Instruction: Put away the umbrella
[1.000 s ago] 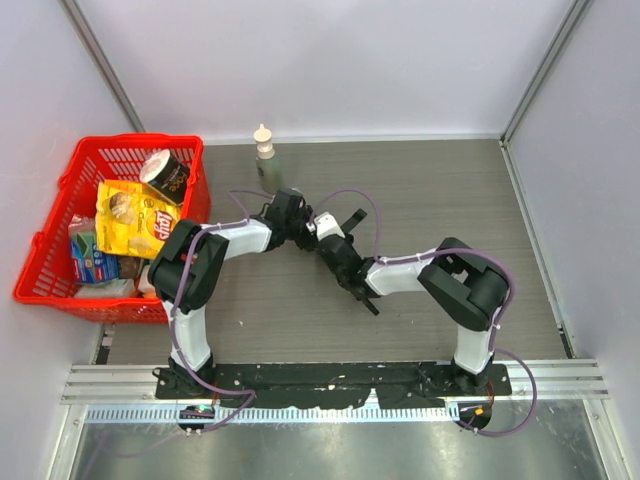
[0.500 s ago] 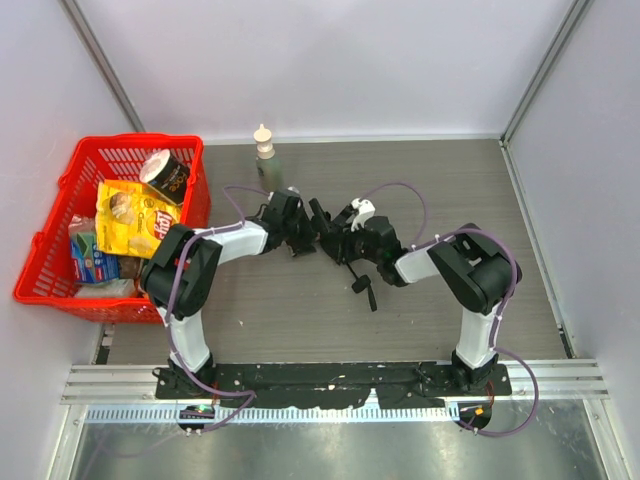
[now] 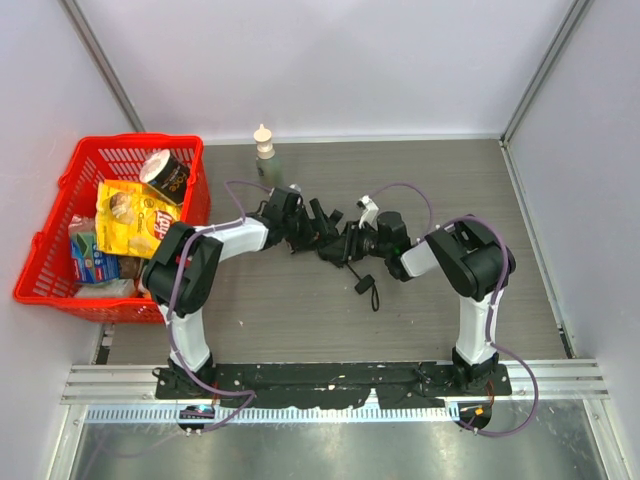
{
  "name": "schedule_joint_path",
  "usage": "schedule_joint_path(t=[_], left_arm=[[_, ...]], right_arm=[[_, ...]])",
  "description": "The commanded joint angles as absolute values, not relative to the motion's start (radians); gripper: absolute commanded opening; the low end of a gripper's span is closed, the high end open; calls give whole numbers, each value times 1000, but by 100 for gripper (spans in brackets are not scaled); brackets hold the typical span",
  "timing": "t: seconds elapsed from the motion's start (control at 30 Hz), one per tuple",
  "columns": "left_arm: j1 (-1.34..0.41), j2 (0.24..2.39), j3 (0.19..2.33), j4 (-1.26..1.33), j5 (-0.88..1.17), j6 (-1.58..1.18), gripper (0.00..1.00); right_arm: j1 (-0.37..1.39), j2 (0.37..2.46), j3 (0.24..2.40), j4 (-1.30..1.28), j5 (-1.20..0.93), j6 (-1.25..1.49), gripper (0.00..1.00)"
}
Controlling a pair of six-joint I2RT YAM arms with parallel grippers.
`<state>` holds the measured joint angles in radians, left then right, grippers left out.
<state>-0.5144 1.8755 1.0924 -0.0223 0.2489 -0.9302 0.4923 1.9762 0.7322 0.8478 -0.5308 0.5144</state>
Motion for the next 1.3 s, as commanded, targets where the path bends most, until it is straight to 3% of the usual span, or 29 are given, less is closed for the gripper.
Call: schedule_joint_path(t=[0.0,0.17,0.3,0.43,0.47,0.5,0.57,0.63,0.7,0.93,1.07,1.27], left_arm=[[-495,1965,1104,-129,175,-856,86],[-495,1980,1134,-141,149,-828,92],[-494,1996,1131,-132,153,-828,89],[-491,2003,1108,-106,164,-828,66],[-486,2008,1104,-101,173,-830,57],[-488,2009,1103,-98,181,-836,41],[-488,2010,1095,-87,187,-844,22],[-486,2008,1088,-81,196,-856,6],[-488,2010,1085,-80,209,-867,0],[-488,1994,1052,-55,227,-905,0],[-488,2000,1046,-48,233,-919,0],[-488,1997,1029,-34,236,-934,0]], right_arm=[[486,2055,699,626,-644,538,1],[482,2065,712,611,-689,525,1],[476,2066,724,609,-721,522,1],[471,2056,748,555,-721,493,1],[472,2051,762,499,-689,462,1],[469,2037,765,461,-664,447,1],[471,2010,770,424,-619,437,2],[476,1976,776,387,-576,427,9],[482,1928,778,335,-499,411,20],[587,1749,804,173,-186,341,68],[690,1698,853,94,42,292,75],[775,1767,960,-36,381,242,75]])
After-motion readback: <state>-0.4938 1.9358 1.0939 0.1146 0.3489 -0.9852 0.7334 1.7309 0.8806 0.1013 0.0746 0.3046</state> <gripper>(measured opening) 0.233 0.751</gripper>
